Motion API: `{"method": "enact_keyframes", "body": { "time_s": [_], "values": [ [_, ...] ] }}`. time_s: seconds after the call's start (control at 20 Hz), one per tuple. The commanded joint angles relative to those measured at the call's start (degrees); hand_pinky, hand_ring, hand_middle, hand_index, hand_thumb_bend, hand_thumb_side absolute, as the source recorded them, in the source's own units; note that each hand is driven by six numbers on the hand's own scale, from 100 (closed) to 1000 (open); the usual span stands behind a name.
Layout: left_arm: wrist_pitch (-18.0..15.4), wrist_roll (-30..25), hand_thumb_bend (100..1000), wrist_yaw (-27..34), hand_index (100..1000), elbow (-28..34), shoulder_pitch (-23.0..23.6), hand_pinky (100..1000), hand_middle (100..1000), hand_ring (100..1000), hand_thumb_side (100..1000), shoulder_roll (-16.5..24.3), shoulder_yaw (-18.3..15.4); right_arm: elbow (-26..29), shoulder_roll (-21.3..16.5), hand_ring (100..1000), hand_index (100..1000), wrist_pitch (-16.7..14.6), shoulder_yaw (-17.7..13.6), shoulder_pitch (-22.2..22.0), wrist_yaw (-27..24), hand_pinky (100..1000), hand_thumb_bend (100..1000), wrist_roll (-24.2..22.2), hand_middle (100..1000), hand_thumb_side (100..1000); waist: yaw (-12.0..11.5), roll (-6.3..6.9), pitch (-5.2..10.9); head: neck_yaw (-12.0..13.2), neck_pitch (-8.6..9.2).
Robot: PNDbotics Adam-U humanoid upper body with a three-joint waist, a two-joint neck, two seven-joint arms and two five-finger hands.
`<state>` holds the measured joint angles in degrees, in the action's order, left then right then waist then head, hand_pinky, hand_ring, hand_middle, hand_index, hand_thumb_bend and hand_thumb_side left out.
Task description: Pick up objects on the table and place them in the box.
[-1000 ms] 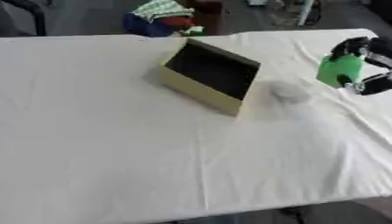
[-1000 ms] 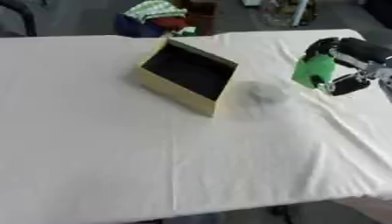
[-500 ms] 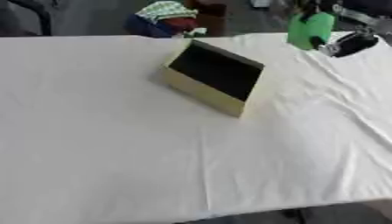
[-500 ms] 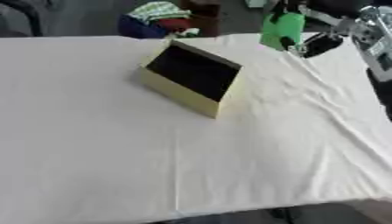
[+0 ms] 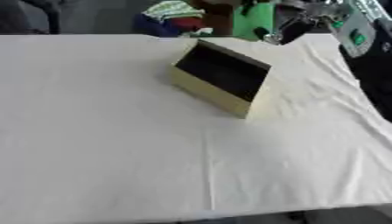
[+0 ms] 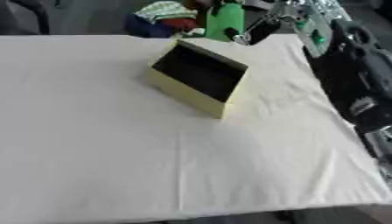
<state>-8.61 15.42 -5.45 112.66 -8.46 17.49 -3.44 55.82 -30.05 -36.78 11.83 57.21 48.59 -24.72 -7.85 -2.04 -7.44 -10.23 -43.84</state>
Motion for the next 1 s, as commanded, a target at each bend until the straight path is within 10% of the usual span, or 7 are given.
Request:
{"method": "enact_keyframes", "body": {
  "time_s": [0.05,0.25,0.45,0.6,1.0],
  "values": [
    [-0.06,-0.30,100,0.49,618,0.48,-0.77,628,457,469,698,0.35,-0.01,-4.59,1.23,725,717,-0.55,-0.72,1.96,3.47,743,100,-0.54,497,100,-0.23,0.25,0.62,-0.15,-0.02],
    [-0.03,-0.39,100,0.53,619,0.43,-0.75,629,456,469,699,0.24,0.01,-8.93,2.71,800,940,-0.72,-1.20,2.11,7.61,793,100,-1.60,735,111,-0.29,0.29,0.65,-0.08,0.01],
    [-0.03,-0.36,100,0.55,619,0.43,-0.68,629,456,469,699,0.21,-0.07,-10.89,2.90,885,1000,-0.11,-1.99,2.00,11.67,847,100,-2.91,969,560,-0.20,0.28,0.70,0.19,0.05],
    [-0.01,-0.32,100,0.50,619,0.38,-0.52,629,457,469,699,0.31,-0.12,-10.07,2.46,900,1000,-0.02,-2.68,1.69,12.14,853,111,-2.12,1000,706,0.29,0.25,0.85,0.16,-0.05],
    [-0.05,-0.24,100,0.39,619,0.38,-0.46,629,457,469,699,0.26,-0.23,-3.54,-0.28,914,1000,0.97,-3.43,0.70,5.80,855,149,0.18,1000,703,0.54,0.26,0.90,0.49,0.03]
  ]
}}
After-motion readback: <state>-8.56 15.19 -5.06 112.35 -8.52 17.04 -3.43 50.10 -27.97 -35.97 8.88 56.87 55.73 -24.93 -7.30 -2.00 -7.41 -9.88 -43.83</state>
